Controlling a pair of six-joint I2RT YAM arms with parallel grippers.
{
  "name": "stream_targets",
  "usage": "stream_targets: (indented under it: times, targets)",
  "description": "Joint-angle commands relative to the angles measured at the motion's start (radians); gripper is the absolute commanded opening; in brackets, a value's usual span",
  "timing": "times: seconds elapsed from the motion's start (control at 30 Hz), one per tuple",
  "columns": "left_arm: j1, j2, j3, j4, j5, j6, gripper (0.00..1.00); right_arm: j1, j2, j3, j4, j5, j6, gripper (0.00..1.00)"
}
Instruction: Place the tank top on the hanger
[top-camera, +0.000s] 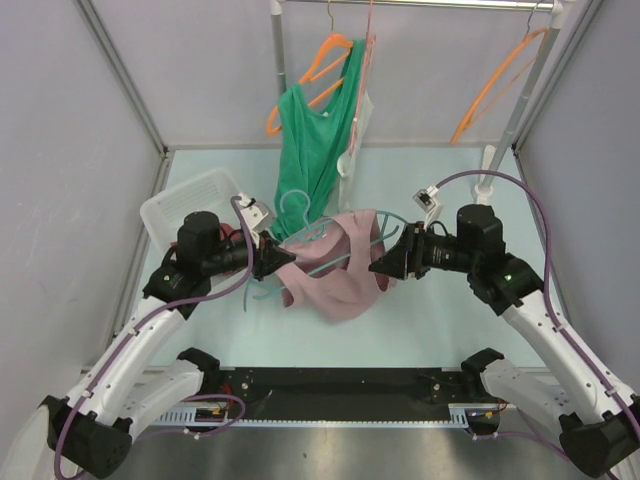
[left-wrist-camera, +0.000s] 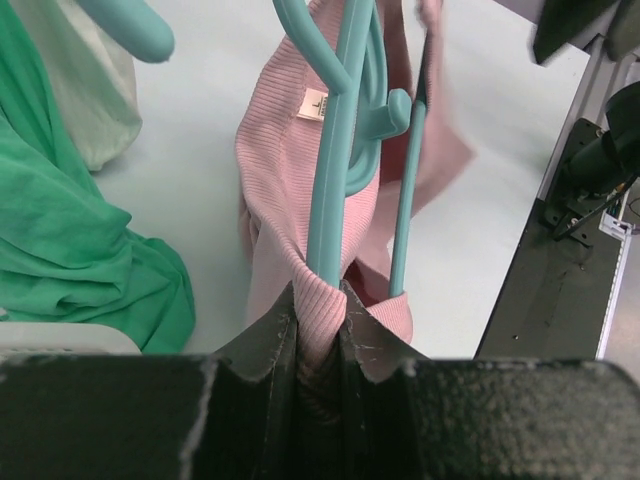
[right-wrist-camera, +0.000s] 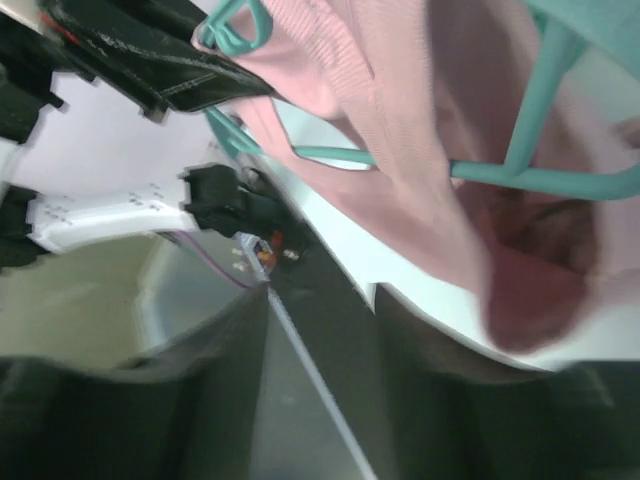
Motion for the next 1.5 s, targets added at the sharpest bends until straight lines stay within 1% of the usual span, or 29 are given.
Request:
stream_targets:
  times: [0.0,0.03,0.07,0.17,0.2,0.27,0.3,0.43,0.7,0.83,0.97,1.0,1.17,1.3,1.4,1.43,1.47]
  targets:
    - [0.0,-0.022,0.028,0.031,0.064,0.036,0.0,0.005,-0.032,0.137,-0.16,0.05,-0.166,0.61]
    - [0.002,-0.024,0.028,0.031,0.073,0.042,0.0,0.005,-0.04,0.164,-0.206,0.062,-0.182,0.66]
    - [0.0,-0.027,0.026,0.03,0.079,0.045,0.0,0.005,-0.057,0.178,-0.226,0.067,-0.215,0.74]
    - [0.0,-0.036,0.026,0.023,0.125,0.062,0.0,0.005,-0.087,0.22,-0.277,0.081,-0.264,0.8]
    - [0.002,-0.041,0.025,0.023,0.18,0.066,0.0,0.005,-0.094,0.227,-0.28,0.079,-0.278,0.81]
    - [0.0,-0.041,0.022,0.014,0.262,0.089,0.0,0.005,-0.1,0.255,-0.276,0.058,-0.318,0.8]
    - [0.0,-0.039,0.02,0.011,0.324,0.095,0.0,0.005,-0.098,0.267,-0.273,0.047,-0.333,0.79]
    - [-0.007,-0.038,0.032,-0.059,0.409,0.149,0.0,0.005,-0.069,0.306,-0.251,-0.012,-0.401,0.79]
    - [-0.015,-0.035,0.069,-0.182,0.442,0.201,0.0,0.009,0.043,0.367,-0.219,-0.092,-0.521,0.78]
    - [-0.017,-0.042,0.074,-0.193,0.429,0.212,0.0,0.015,0.132,0.382,-0.24,-0.186,-0.547,0.75]
    - [-0.018,-0.046,0.072,-0.193,0.42,0.212,0.0,0.04,0.165,0.381,-0.291,-0.22,-0.602,0.73]
    - [-0.018,-0.046,0.072,-0.191,0.42,0.212,0.0,0.046,0.167,0.378,-0.308,-0.253,-0.611,0.73]
    - [-0.021,-0.042,0.072,-0.193,0.415,0.212,0.0,0.068,0.19,0.379,-0.384,-0.324,-0.669,0.64]
    - [-0.023,-0.049,0.065,-0.185,0.405,0.215,0.0,0.106,0.213,0.379,-0.424,-0.31,-0.703,0.55]
    - [-0.024,-0.044,0.062,-0.182,0.409,0.212,0.0,0.137,0.221,0.373,-0.421,-0.295,-0.702,0.37]
    - [-0.024,-0.042,0.062,-0.181,0.411,0.212,0.0,0.147,0.221,0.37,-0.411,-0.292,-0.694,0.2]
    - [-0.024,-0.039,0.062,-0.179,0.409,0.211,0.0,0.152,0.218,0.364,-0.385,-0.286,-0.686,0.11]
